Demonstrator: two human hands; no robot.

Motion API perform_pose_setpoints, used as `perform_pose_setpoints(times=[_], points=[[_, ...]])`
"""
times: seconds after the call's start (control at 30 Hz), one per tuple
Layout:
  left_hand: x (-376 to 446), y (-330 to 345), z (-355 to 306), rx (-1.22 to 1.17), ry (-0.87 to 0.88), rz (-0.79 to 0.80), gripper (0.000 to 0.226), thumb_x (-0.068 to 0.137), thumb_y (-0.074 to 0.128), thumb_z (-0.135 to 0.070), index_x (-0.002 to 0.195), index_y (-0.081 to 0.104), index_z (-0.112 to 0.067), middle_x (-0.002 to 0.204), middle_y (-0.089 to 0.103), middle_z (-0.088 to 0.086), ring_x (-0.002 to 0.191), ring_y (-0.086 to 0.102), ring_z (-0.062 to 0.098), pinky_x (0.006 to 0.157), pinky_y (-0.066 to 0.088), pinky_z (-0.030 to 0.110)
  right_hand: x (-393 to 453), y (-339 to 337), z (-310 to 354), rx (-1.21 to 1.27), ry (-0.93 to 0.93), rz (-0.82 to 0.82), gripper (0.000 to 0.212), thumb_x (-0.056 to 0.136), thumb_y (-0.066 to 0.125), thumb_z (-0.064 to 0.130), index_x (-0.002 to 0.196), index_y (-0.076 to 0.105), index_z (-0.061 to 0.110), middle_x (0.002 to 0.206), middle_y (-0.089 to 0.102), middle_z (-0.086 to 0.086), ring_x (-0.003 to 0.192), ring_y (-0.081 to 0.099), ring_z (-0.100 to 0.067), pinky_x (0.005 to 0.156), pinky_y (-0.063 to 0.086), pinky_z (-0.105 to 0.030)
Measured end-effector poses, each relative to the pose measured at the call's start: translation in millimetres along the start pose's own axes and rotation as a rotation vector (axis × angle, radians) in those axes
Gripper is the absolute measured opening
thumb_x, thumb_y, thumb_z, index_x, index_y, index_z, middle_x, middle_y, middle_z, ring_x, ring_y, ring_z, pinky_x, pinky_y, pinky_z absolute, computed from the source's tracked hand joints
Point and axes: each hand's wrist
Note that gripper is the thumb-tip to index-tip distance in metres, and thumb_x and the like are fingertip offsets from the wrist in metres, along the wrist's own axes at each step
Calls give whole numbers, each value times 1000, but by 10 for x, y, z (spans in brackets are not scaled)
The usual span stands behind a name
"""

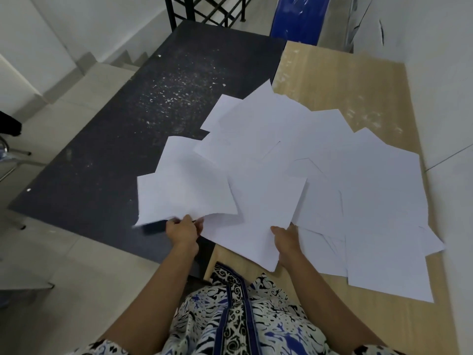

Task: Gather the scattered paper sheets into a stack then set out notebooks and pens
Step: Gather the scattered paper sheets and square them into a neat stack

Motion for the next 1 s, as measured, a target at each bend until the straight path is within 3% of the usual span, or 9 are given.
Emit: perform_pose_setpoints(times=[0.1, 0.23, 0.37, 0.47, 0.6, 0.73, 0.83, 0.9, 1.0], points=[[48, -64, 5, 186, 89, 145, 23, 99, 50, -8, 121, 42, -12, 87, 57, 16, 58, 57, 17, 45, 52, 22, -31, 2, 0, 9, 33, 37, 16, 93, 54, 7, 103, 56, 20, 97, 62, 1, 91, 59, -23, 89, 52, -41], [131, -174, 42, 272, 429, -201, 15, 97, 46, -8, 110, 49, -1, 97, 57, 13, 83, 59, 28, 70, 51, 32, -49, -26, -9, 5, 54, 54, 16, 94, 55, 10, 108, 57, 19, 100, 63, 0, 96, 60, -25, 89, 53, -43], [199, -301, -45, 177, 267, -359, 11, 99, 39, -11, 108, 33, -15, 102, 47, 8, 94, 43, 22, 81, 44, 27, -70, -50, -10, -31, 45, 62, 17, 93, 53, 6, 92, 57, 23, 92, 61, 1, 88, 59, -22, 91, 52, -45], [206, -335, -27, 188, 190, -316, 38, 95, 44, -6, 133, 39, -6, 129, 50, 16, 114, 53, 31, 94, 43, 36, -95, -44, -2, -62, 22, 73, 27, 94, 51, 5, 81, 52, 28, 88, 60, 3, 80, 56, -16, 87, 50, -40], [184, -282, 88, 137, 288, -235, 40, 89, 47, 4, 128, 45, -3, 121, 59, 15, 101, 62, 29, 89, 54, 40, -87, -46, -13, -97, 17, 111, 12, 96, 51, 10, 98, 56, 21, 94, 61, 2, 86, 58, -19, 81, 51, -35], [224, -293, 83, -12, 251, -246, 35, 94, 43, -1, 128, 51, -3, 120, 57, 7, 88, 51, 16, 92, 45, 32, -66, -61, -6, -92, 28, 122, 12, 95, 52, 10, 100, 56, 20, 92, 61, 3, 90, 58, -22, 87, 51, -39], [303, -297, 83, 167, 150, 5, 18, 91, 54, -8, 108, 59, -4, 107, 62, 12, 80, 56, 22, 80, 51, 36, -31, -78, 9, -104, 53, 129, 10, 95, 52, 10, 99, 57, 18, 94, 62, -2, 94, 59, -27, 91, 51, -46], [284, -281, 78, 330, 183, 121, 31, 93, 58, -11, 123, 57, -3, 111, 64, 12, 95, 62, 27, 89, 52, 39, -18, -72, 42, -95, 50, 143, 10, 96, 52, 12, 102, 59, 16, 95, 62, -5, 95, 59, -29, 91, 51, -46], [242, -208, 67, 520, 331, 211, 25, 95, 53, -10, 117, 62, -1, 103, 64, 11, 87, 60, 25, 81, 51, 34, 30, -85, 60, -108, 29, 149, 18, 97, 49, 19, 102, 65, 13, 103, 67, -14, 92, 62, -28, 88, 52, -40]])
Point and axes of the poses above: each hand's wrist, its own x-axis towards the middle knuckle, its own y-axis out of the palm, z = x × y
